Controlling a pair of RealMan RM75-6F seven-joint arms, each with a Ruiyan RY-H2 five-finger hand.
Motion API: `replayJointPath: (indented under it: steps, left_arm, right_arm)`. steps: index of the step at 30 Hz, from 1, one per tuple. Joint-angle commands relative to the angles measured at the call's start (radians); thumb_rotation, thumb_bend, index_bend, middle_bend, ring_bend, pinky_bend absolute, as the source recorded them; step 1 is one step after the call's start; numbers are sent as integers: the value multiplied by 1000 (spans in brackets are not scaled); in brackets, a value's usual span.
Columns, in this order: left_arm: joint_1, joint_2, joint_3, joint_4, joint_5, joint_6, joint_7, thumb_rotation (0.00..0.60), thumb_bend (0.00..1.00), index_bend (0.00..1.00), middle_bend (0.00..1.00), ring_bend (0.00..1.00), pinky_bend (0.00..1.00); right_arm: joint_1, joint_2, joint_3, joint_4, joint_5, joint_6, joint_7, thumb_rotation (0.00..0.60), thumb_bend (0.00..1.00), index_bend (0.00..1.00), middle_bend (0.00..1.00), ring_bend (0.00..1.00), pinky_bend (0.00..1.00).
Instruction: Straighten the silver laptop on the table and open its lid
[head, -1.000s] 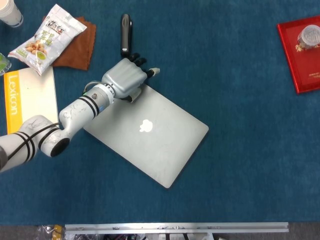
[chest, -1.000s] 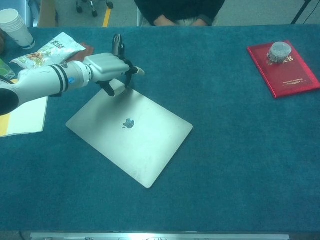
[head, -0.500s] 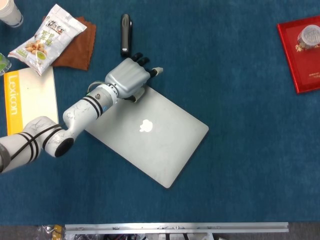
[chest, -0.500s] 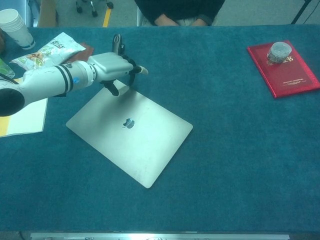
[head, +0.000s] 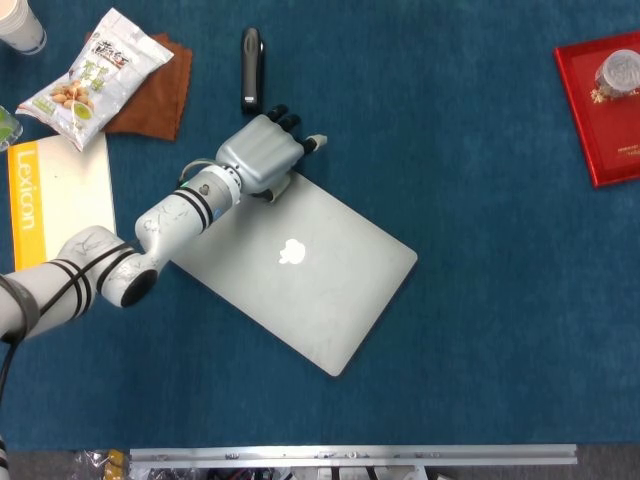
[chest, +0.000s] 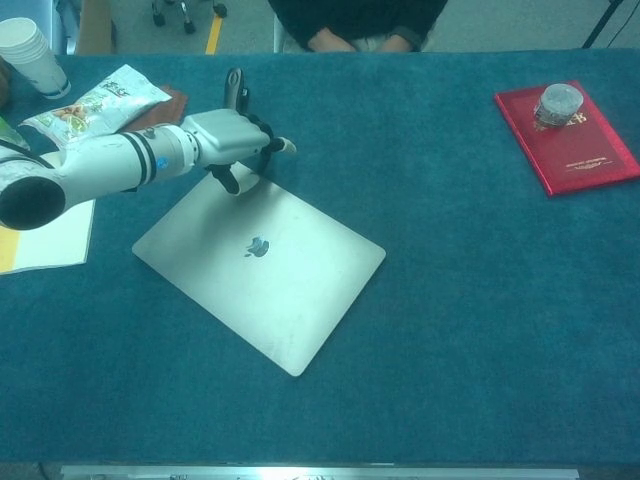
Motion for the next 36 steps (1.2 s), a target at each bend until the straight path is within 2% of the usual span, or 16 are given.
replayJointPath:
  steps: [1,21,26,36]
  left_arm:
    - [4,6,2,-6,-3,4,7,524,548,85,363,93,59]
    - [65,113,14,-137,-54,79,74,507,547,85,371,99,59]
    - [60,105,4,-141,-62,74,70,504,547,85,366,99,59]
    - [38,43,-3,-82,-61,51,74,504,548,85,360,95,59]
  right_arm:
    - [0,-1,0,3,0,-1,2,600,97,5,99,4,236]
    - [1,-13,-4,2,-13,-2,11,600,97,5,99,4,236]
    - [-4,-9,-5,1,-15,2,14,600,97,5,99,4,236]
    - [-12,-1,-3,8,-6,5,26,600,97,5,99,4,236]
